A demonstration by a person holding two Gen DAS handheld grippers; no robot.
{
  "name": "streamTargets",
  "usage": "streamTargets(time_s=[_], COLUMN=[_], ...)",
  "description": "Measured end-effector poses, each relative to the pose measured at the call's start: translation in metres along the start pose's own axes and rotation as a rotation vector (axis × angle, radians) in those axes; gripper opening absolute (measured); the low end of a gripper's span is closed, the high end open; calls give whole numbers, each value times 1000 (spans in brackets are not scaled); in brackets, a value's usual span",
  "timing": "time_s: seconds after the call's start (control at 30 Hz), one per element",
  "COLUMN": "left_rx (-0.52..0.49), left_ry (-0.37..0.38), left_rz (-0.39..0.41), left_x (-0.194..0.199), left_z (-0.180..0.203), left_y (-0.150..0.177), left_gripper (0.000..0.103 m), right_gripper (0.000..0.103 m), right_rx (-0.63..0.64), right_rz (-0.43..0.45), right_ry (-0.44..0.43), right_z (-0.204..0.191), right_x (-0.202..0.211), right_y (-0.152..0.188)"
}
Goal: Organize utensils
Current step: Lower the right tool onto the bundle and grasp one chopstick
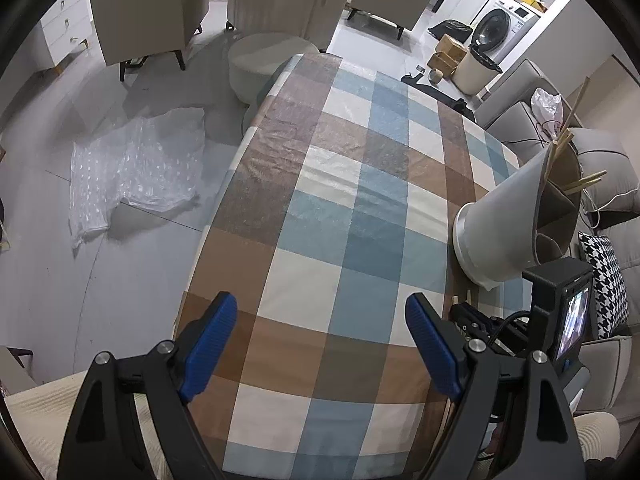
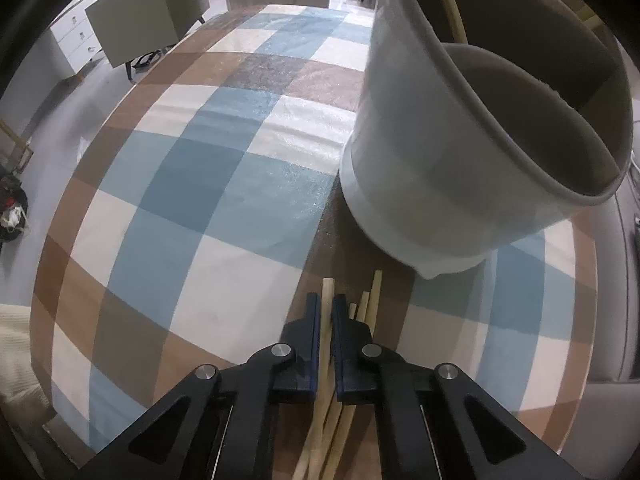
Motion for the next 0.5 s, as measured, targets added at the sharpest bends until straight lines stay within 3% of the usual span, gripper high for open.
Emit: streamTargets(time_s=[0.17,0.5], left_rx=[-4,-49], left_ry=[-9,-39], left_rz=[-11,-30], left_x=[-3,-9], left_z=[1,25], left_y=[1,7], left_gripper=[83,83], right_gripper=[4,4], right_rx=[-33,-269], right_rz=[21,72], right_ry=[-35,-241], right_z=[2,61], right_x=[6,33], right_y=[-1,23])
Point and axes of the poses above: each gripper's, at about its wrist camera, not at the fingertips, and x roughly against the way its jaws point, z to its right, y to its underside, the point moved 1 cm from there along -x, roughly the way its jaws point, and after that the axes turned 6 degrees about -z, right-handed, at the moved point
